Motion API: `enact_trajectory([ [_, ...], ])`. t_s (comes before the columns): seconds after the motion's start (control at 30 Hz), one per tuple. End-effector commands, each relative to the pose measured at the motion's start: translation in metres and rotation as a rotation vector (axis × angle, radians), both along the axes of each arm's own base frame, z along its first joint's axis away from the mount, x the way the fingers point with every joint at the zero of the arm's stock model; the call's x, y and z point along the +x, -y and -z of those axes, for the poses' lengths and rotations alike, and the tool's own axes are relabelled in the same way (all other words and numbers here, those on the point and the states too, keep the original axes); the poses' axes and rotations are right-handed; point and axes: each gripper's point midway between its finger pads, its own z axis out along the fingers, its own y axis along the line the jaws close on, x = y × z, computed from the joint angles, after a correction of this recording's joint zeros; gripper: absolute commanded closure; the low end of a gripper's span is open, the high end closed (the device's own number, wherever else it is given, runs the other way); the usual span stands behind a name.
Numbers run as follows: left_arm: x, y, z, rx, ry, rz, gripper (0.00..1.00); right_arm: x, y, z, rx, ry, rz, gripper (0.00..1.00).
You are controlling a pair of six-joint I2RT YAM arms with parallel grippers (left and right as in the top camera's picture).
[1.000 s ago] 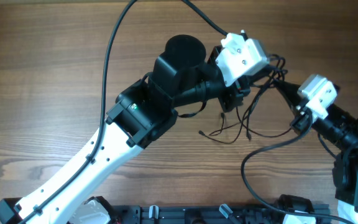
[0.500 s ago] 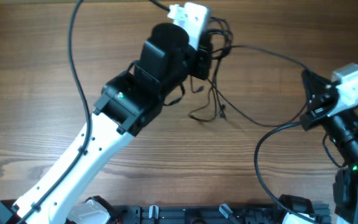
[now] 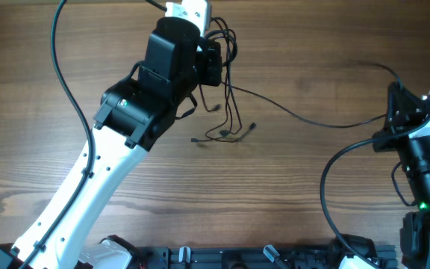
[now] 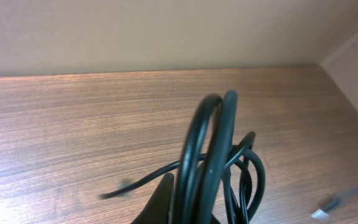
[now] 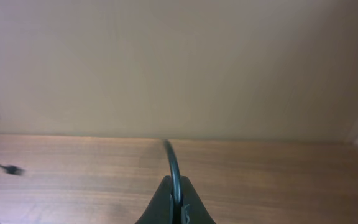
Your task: Untangle cables
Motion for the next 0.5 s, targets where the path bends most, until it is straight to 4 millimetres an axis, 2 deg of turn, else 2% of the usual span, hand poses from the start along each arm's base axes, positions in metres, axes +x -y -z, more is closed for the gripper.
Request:
enact_trajectory([
  [0.0,0.005,-0.006,-0.006,0.003,0.020,-0.028,0.96,-0.003,0.008,-0.004,0.022,0.012,0.055,0.96],
  [0.1,0.005,-0.003,-0.008,-0.002,0.025,-0.016,0.96,-0.003,0.008,0.000,0.021,-0.003,0.054,0.95],
  [0.13,0.003,0.002,-0.009,0.002,0.034,0.025,0.96,-0.004,0.007,0.002,0.022,-0.012,0.049,0.84],
  [0.17,0.000,0.010,-0.011,0.009,0.046,0.087,0.96,-0.004,0.006,0.006,0.026,-0.027,0.042,0.65],
  [0.23,-0.008,0.029,-0.017,0.010,0.080,0.233,0.96,-0.006,0.002,0.013,0.035,-0.058,0.021,0.05],
  [0.27,-0.015,0.040,-0.021,0.003,0.102,0.317,0.96,-0.007,0.000,0.016,0.040,-0.072,0.008,0.00],
  [0.33,-0.025,0.055,-0.029,-0.018,0.137,0.435,0.96,-0.009,-0.006,0.023,0.052,-0.102,-0.022,0.00],
  [0.47,-0.036,0.069,-0.037,-0.060,0.161,0.536,0.96,-0.011,-0.016,0.028,0.066,-0.126,-0.079,0.00],
])
